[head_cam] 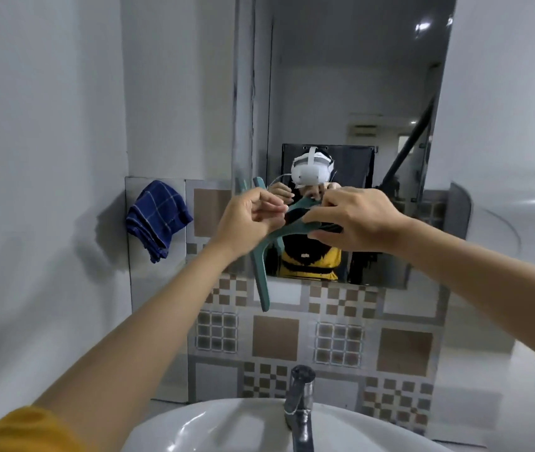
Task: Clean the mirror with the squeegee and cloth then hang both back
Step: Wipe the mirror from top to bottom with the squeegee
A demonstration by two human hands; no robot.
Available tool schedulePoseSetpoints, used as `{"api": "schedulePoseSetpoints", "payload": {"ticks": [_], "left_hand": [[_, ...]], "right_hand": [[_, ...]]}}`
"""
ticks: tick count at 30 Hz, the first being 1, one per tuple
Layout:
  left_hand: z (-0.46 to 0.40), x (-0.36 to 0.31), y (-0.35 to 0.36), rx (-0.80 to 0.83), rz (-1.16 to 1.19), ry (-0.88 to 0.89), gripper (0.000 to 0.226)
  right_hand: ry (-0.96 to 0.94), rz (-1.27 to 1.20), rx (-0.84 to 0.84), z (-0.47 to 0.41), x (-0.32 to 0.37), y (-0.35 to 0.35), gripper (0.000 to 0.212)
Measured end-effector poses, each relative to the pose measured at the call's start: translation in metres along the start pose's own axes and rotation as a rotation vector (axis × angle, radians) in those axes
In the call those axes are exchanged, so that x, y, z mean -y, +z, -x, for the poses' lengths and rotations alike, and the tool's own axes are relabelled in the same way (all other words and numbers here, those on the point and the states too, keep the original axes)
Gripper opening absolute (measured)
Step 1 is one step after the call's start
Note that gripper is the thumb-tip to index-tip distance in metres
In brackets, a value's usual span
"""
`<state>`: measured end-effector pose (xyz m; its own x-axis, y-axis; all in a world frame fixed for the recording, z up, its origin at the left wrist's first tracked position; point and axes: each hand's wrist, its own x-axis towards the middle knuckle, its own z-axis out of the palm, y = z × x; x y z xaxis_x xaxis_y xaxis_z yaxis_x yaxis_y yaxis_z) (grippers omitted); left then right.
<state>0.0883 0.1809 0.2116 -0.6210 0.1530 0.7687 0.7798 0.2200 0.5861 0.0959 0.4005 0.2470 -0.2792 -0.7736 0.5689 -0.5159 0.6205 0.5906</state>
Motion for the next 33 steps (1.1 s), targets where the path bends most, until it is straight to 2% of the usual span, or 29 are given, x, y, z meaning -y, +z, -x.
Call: {"api": "schedulePoseSetpoints", "payload": {"ticks": [3,7,10,14,18,22,27,33], "left_hand": [[-0.019,-0.007,-0.014,-0.111,-0.186,0.135,0.029],[-0.049,-0.001,-0.037,-0.187,-0.474,0.26,0.047],[-0.08,0.01,-0.054,-0.215,-0.575,0.254,0.061],[-0.112,0.032,-0.075,-0.171,-0.725,0.214,0.074],[-0.132,0.056,-0.087,-0.074,-0.882,0.142,0.09],[-0.147,0.074,-0.091,0.018,-1.015,0.166,0.097],[-0.15,0.092,-0.089,-0.035,-1.067,0.218,0.096],[-0.153,0.101,-0.092,-0.046,-1.112,0.266,0.099]], "right_hand": [[0.094,0.051,-0.025,-0.005,-0.033,-0.019,0.029],[0.219,0.097,-0.118,-0.027,-0.071,-0.041,0.024],[0.311,0.139,-0.178,-0.056,-0.096,-0.053,0.025],[0.382,0.132,-0.252,-0.107,-0.12,-0.07,0.029],[0.383,0.143,-0.257,-0.161,-0.137,-0.081,0.03],[0.352,0.164,-0.26,-0.209,-0.153,-0.089,0.031],[0.283,0.224,-0.231,-0.25,-0.164,-0.088,0.03],[0.258,0.224,-0.165,-0.251,-0.173,-0.088,0.029]]}}
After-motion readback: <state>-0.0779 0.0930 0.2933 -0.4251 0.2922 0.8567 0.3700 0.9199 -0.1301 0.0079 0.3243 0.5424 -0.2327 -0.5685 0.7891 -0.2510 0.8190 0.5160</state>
